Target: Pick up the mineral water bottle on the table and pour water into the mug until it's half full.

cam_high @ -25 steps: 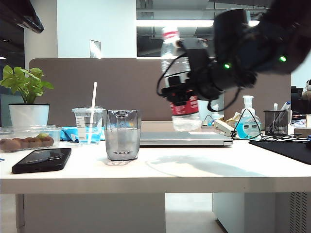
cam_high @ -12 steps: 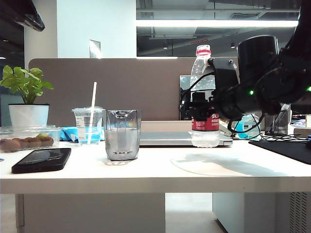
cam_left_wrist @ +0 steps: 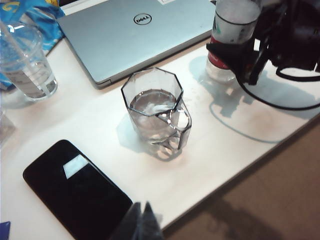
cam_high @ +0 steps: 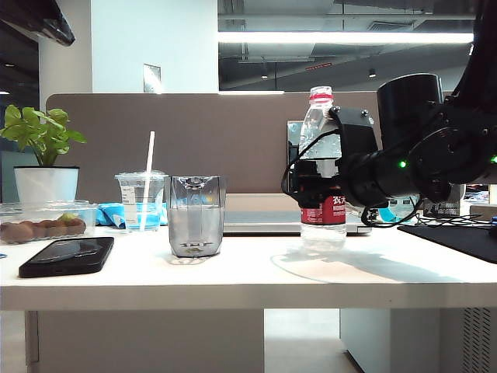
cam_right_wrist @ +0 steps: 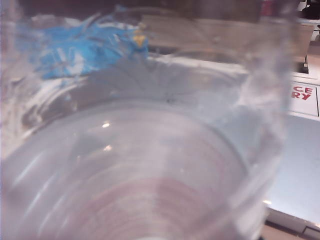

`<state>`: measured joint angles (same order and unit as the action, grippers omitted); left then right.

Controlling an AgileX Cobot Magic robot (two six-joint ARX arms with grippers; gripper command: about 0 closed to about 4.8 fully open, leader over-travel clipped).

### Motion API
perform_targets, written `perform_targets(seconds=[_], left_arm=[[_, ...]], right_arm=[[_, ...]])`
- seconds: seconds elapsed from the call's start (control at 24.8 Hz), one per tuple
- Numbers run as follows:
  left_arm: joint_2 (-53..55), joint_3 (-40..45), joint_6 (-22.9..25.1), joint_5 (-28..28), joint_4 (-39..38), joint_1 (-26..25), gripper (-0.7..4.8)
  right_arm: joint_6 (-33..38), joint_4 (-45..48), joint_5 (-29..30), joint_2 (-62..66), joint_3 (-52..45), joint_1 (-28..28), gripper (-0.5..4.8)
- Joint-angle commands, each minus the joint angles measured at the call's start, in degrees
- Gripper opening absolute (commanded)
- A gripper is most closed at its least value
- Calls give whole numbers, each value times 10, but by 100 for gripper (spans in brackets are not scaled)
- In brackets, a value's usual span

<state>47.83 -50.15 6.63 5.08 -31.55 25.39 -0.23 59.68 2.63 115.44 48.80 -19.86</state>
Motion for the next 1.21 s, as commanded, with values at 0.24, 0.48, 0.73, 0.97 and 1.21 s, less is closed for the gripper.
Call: perform_targets(seconds=[0.24, 0.48, 0.73, 0.97, 1.21], left_arm=[[-41, -1, -10, -7, 29, 0, -5], [-115, -1, -11, -20, -19, 0, -5], [-238, -1, -45, -29, -47, 0, -5], [-334, -1, -36, -31, -49, 0, -4], [-361, -2, -37, -51, -49, 1, -4]], right_arm=[[-7, 56, -27, -41, -53, 0, 479], [-10, 55, -30, -109, -110, -1, 479], [-7, 42, -30, -265, -224, -7, 379], [27, -95, -25, -487, -318, -19, -1], [62, -245, -25, -618, -323, -23, -1]])
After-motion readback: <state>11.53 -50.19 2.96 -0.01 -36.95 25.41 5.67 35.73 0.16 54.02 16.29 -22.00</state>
